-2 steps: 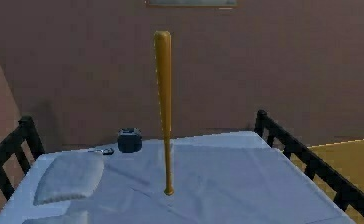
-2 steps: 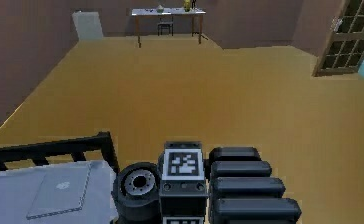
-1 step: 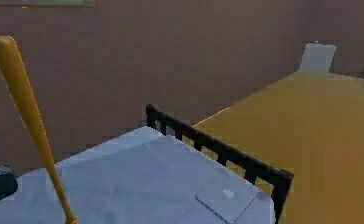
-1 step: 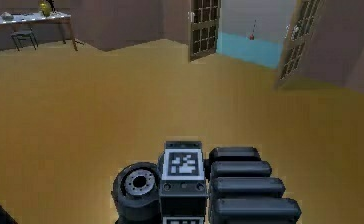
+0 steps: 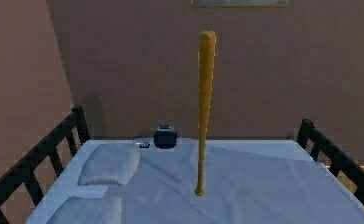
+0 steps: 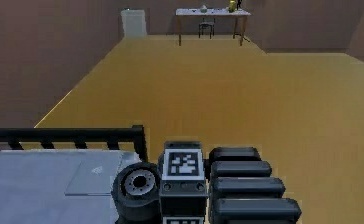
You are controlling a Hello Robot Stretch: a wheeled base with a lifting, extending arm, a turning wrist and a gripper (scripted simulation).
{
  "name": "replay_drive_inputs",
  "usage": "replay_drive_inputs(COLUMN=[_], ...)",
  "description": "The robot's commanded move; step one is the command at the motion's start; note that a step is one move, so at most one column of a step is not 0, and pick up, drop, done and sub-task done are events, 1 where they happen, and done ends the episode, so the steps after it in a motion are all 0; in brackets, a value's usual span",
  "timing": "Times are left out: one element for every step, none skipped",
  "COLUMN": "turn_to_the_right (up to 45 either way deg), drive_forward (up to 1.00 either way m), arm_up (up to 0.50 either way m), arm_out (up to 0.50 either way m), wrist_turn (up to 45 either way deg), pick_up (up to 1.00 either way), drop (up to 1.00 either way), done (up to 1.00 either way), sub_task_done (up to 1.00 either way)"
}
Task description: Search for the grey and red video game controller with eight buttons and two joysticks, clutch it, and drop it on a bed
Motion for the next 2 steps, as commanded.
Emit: replay_drive_inputs(turn_to_the_right=[-36.0,45.0], drive_forward=[0.0,0.0], arm_up=[0.0,0.0], arm_out=[0.0,0.0], wrist_turn=[0.0,0.0], pick_up=[0.0,0.0], drop=[0.0,0.0], done=[0.0,0.0], sub_task_done=[0.0,0.0])
